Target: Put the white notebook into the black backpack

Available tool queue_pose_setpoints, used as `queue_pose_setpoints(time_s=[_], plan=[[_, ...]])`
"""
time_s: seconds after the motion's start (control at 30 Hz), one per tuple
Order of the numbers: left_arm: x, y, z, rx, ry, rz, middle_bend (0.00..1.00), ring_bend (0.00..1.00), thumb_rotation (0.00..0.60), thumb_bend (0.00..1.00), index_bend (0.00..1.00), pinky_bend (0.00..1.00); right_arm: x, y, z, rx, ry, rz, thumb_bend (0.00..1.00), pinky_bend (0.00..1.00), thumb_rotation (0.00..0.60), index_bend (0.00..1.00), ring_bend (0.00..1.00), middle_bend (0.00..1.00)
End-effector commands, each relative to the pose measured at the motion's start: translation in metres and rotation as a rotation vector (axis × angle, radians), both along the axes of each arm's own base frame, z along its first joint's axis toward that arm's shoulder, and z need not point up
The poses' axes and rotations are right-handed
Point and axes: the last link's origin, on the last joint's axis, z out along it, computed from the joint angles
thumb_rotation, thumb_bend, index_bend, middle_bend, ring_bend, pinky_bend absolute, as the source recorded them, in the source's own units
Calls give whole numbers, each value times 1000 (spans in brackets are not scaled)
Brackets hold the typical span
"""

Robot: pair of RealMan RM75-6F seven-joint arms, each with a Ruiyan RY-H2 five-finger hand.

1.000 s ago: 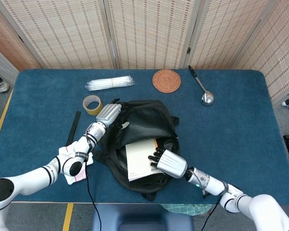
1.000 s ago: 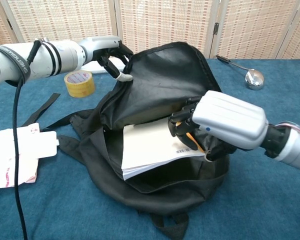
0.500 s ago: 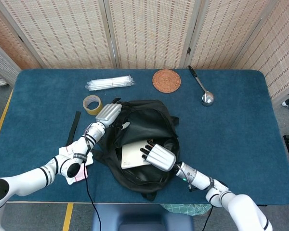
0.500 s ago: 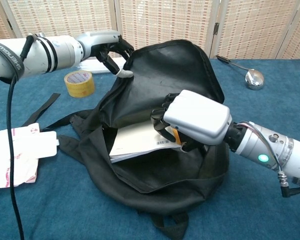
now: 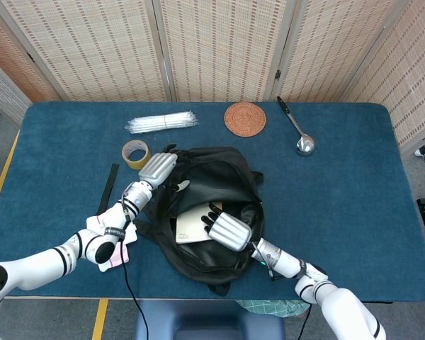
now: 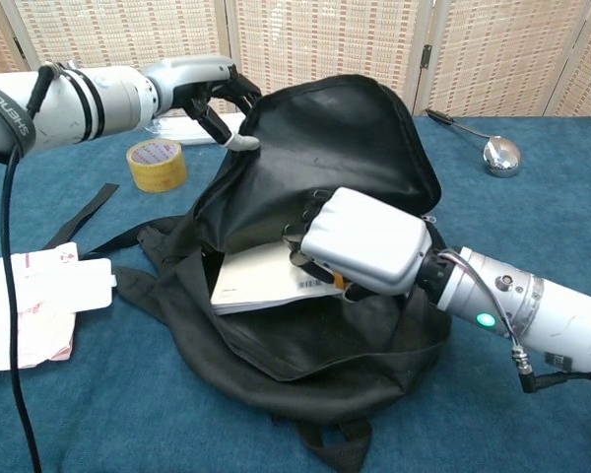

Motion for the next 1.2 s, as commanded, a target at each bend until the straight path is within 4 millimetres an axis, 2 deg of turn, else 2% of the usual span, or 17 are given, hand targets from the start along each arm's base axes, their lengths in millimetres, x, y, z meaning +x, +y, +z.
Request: queue_pose_setpoints(time_s=[0.03, 0.1, 0.17, 0.23, 0.33, 0.6, 0.73, 0.97, 1.07, 1.2], plan=[[-1, 0, 0, 1, 0, 3, 278, 211, 600, 409, 523, 0, -4, -1, 3, -35, 0, -26, 600, 138, 600, 518, 381, 312], [-1, 1, 0, 0, 0, 6, 278, 211, 600, 409, 522, 0, -5, 0, 4, -44, -6, -34, 577, 56, 600, 365, 308, 236], [-2, 1, 0, 0, 1, 9, 278, 210, 600, 409, 520, 0, -7, 1, 7, -54, -16, -54, 476, 14, 600, 226, 234, 162], [-2, 2, -1, 0, 3, 12, 278, 209, 600, 409, 519, 0, -9, 4, 8, -64, -17, -67, 330, 0, 600, 94, 158, 84], [-3, 2, -1, 1, 4, 16, 278, 207, 600, 409, 518, 0, -9, 8, 12, -67, -19, -72, 202, 0, 600, 11, 92, 28], [-6, 3, -2, 1, 7, 27, 278, 206, 600, 409, 515, 0, -9, 20, 28, -82, -46, -88, 97, 0, 600, 0, 52, 0], [-7, 1, -3, -4, 5, 28, 278, 205, 600, 409, 515, 0, -12, 26, 43, -96, -85, -92, 97, 0, 600, 0, 60, 0], [-13, -13, -1, -26, 19, -7, 278, 200, 600, 409, 493, 0, -32, 50, 95, -122, -137, -93, 89, 0, 600, 0, 96, 44], [-15, -23, 2, -57, 32, -23, 258, 177, 600, 409, 436, 0, -44, 61, 119, -133, -146, -107, 89, 0, 600, 0, 119, 66], [-17, -39, 11, -111, 42, -41, 185, 123, 600, 381, 260, 0, -59, 72, 147, -161, -163, -142, 89, 0, 600, 0, 149, 89]])
